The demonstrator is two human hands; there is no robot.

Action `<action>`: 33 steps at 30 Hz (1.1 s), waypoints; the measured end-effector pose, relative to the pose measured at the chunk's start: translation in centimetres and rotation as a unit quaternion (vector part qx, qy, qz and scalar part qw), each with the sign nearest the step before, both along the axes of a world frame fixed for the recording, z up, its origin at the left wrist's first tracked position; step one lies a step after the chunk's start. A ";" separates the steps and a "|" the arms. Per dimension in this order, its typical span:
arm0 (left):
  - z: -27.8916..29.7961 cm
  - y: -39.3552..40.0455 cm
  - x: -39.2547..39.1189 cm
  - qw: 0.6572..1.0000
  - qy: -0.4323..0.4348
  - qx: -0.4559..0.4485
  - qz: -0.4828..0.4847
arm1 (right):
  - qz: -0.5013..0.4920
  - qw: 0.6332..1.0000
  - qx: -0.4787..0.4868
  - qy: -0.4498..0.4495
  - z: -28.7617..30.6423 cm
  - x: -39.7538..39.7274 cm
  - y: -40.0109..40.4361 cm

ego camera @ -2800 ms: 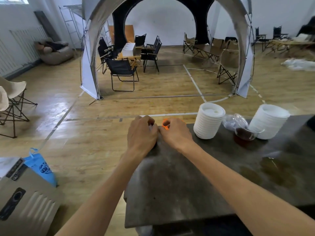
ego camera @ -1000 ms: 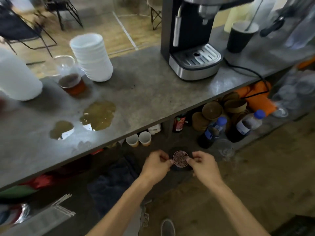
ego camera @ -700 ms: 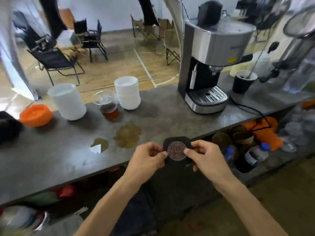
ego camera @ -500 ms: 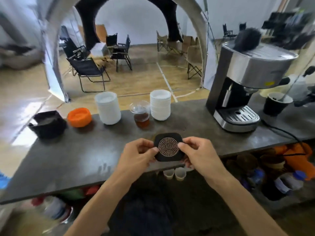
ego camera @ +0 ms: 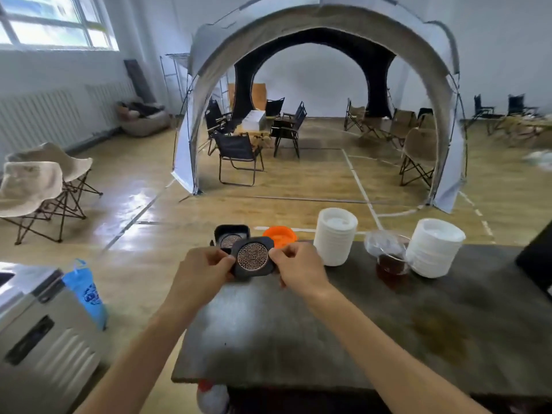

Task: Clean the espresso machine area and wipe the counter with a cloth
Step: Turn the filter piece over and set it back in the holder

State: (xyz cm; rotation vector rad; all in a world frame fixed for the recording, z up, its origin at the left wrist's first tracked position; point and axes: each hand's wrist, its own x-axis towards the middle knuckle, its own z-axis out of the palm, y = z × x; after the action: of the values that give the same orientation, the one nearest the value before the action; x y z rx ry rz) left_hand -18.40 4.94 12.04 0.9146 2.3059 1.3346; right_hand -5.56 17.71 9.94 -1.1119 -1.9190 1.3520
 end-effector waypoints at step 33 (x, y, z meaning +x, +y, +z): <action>-7.3 9.6 -14.5 0.989 -0.028 -0.144 0.021 | -0.003 0.959 0.117 -0.257 -4.2 -15.1 4.0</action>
State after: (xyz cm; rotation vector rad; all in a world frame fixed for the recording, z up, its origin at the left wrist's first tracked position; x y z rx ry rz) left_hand -32.88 14.49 4.77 0.7282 2.4033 0.9937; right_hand -20.61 21.69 5.77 -1.4417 -2.3578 0.8491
